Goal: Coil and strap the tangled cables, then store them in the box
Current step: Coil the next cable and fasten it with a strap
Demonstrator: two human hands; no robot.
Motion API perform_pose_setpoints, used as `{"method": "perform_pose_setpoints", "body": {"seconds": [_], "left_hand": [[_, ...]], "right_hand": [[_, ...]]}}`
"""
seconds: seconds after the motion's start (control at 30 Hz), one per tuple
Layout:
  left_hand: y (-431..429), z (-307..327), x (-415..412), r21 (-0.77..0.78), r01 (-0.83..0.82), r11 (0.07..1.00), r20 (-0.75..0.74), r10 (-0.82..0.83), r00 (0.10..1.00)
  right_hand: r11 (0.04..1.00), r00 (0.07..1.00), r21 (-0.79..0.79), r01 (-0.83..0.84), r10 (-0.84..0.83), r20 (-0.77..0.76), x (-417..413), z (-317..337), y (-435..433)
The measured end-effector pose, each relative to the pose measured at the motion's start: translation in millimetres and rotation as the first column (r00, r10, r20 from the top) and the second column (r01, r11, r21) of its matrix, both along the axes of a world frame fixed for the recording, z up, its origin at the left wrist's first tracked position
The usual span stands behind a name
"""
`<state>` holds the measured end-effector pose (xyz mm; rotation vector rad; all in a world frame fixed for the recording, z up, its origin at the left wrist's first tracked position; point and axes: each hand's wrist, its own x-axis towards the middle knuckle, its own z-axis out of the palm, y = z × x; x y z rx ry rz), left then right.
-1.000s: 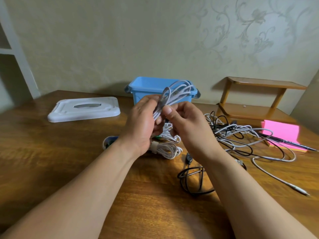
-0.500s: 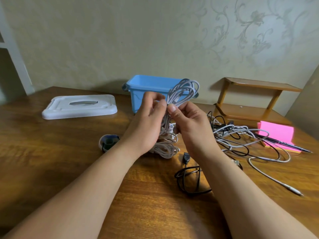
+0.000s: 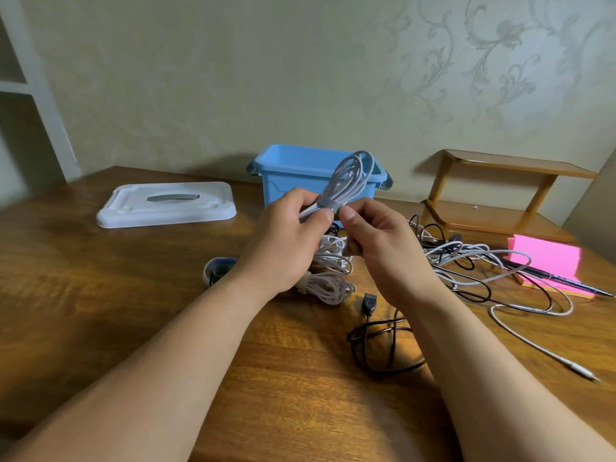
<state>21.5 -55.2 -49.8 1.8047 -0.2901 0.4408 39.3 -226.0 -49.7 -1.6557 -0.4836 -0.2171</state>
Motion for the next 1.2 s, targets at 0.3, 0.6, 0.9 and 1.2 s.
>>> {"method": "perform_pose_setpoints", "body": {"seconds": [0.3,0.6,0.9,1.2], "left_hand": [[-10.8,5.4,-5.2,-0.506,0.219,0.834,-0.113,-0.316,0.942],[-6.2,7.5,-5.8,-0.563,0.362,0.743,-0.122,-0.508,0.853],[-6.3,4.1,-6.4,-0.351,0.36,0.864,-0.201,-0.445,0.872],[22.2,23.6,-3.3,-0.353,-0.261,0.898,-0.004,0.277,0.961]], "right_hand": [[0.964,0.996,0.262,-0.046,0.064,-0.063,-0.8,-1.6,5.8],[0.924,0.961,0.338,-0.179,0.237,-0.141,-1.3,3.8,0.4],[0.801,0.828,0.409,-0.437,0.536,-0.165,-1.0,6.3,0.8],[0.959,0.98,-0.243,0.147,-0.107,0.17,-0.3,13.4,5.6]]}}
